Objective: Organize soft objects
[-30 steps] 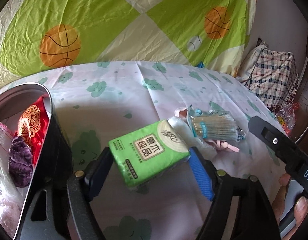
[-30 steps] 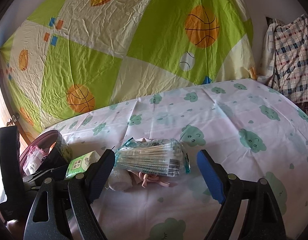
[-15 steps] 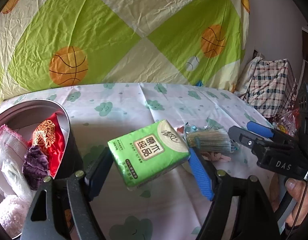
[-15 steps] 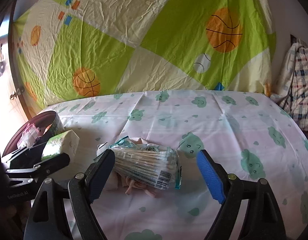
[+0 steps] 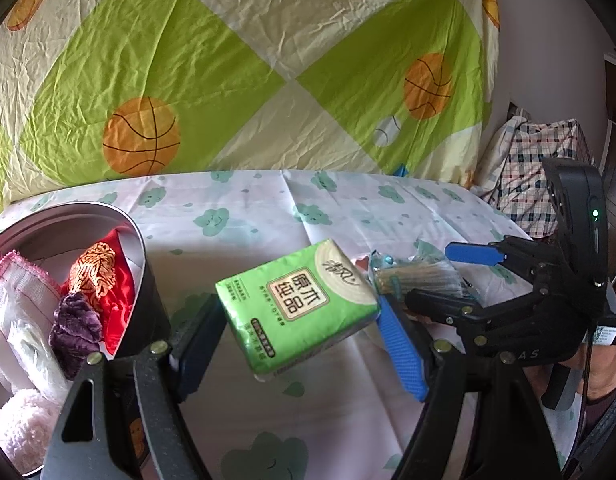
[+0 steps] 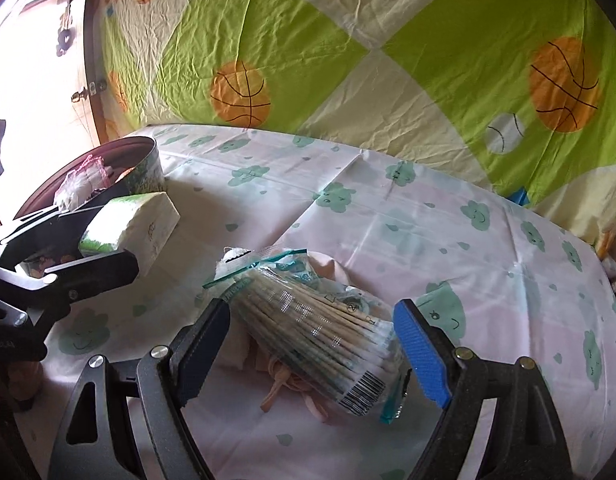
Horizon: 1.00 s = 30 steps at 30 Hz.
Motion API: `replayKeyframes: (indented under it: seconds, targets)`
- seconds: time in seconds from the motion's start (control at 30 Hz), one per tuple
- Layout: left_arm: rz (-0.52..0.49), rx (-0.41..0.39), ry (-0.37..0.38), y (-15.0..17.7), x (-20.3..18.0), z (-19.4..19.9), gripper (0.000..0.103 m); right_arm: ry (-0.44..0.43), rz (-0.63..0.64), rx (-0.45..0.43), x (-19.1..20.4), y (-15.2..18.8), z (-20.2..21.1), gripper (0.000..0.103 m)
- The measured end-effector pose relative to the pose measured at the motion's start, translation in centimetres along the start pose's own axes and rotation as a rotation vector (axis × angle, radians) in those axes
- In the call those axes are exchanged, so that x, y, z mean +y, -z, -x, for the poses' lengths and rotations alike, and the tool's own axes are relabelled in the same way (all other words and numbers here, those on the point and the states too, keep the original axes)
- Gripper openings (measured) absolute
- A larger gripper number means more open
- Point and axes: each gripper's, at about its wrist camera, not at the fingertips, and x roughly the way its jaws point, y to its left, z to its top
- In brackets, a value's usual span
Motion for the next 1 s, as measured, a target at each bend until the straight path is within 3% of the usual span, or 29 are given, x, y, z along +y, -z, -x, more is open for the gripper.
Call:
replayKeyframes:
  seconds: [0.17, 0.3, 0.5, 0.6, 0.63, 0.73, 0.93, 1.0]
  targets:
    - [0.001, 0.000, 0.001, 0.0, 0.0, 0.0, 0.077, -0.008, 0.036, 0.048, 0.1, 0.1, -0.8, 0.085]
    - [0.002, 0.001, 0.001, 0.0, -0.1, 0.0, 0.077, 0.038, 0.029, 0.033, -0.1, 0.1, -0.5, 0.078]
    - [0.003, 0.005, 0.004, 0.0, 0.0, 0.0, 0.077, 0.089, 0.160, 0.083, 1.1, -0.6, -2.1, 0.079]
    - [0.004, 0.007, 0.007, 0.1, 0.0, -0.1, 0.078, 0.052, 0.106, 0.091, 0.1, -0.7, -2.7, 0.078]
    - [0.006, 0.007, 0.009, 0.1, 0.0, -0.1, 0.078, 0.033, 0.078, 0.084, -0.3, -0.7, -2.6, 0.068]
    - [0.009, 0.006, 0.012, 0.1, 0.0, -0.1, 0.078, -0.019, -0.007, 0.062, -1.3, -0.6, -2.0, 0.052]
    - [0.012, 0.006, 0.014, 0.1, 0.0, 0.0, 0.078, 0.027, -0.017, 0.032, 0.2, -0.3, -1.1, 0.034]
    - [0.013, 0.005, 0.016, 0.1, 0.1, 0.0, 0.078, 0.026, -0.028, -0.004, 0.6, -0.3, -0.4, 0.033]
